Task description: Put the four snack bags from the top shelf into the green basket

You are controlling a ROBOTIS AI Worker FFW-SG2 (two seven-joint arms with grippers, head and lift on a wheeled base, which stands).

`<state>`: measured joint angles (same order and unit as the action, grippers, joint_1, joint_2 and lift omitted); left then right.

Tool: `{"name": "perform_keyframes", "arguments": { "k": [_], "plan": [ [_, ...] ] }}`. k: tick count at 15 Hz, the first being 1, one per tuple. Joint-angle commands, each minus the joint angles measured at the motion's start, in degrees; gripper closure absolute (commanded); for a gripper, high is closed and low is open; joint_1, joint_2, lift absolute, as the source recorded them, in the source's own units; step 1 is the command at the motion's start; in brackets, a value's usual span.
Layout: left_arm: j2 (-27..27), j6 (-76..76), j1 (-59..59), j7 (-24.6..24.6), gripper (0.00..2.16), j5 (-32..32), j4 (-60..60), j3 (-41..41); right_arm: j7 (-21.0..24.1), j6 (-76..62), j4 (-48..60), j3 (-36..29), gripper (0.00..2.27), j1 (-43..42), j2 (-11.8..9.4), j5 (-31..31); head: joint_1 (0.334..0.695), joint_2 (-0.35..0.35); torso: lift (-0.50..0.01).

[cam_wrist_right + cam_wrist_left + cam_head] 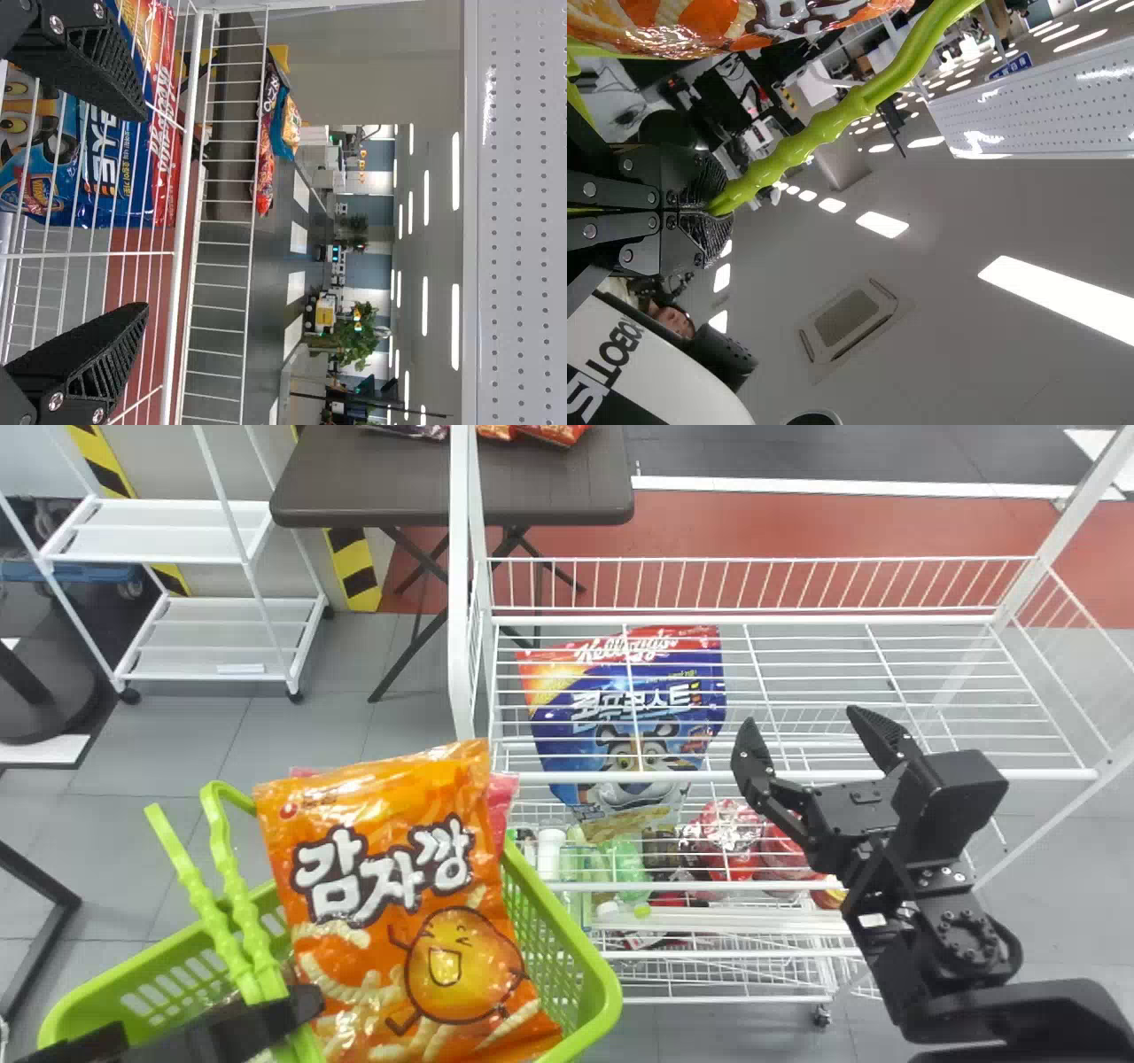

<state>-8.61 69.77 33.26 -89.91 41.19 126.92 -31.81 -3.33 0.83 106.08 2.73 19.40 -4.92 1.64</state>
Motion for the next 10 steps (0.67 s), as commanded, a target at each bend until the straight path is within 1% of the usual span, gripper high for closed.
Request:
{"name": "perform_keyframes", "arguments": {
  "k": [1,10],
  "plan": [
    [0.0,-0.2,0.2,-0.7,2.15,0.1,0.1,0.0,0.3,-0.3,0.4,0.0,0.05,0.5,0.1,0.4,0.695,-0.025,-0.003],
    [-0.1,-0.7,-0.3,-0.7,2.15,0.2,-0.1,-0.1,0.5,-0.9,-0.3,0.3,0.05,0.0,0.2,0.7,0.695,-0.027,-0.003]
  ]
}}
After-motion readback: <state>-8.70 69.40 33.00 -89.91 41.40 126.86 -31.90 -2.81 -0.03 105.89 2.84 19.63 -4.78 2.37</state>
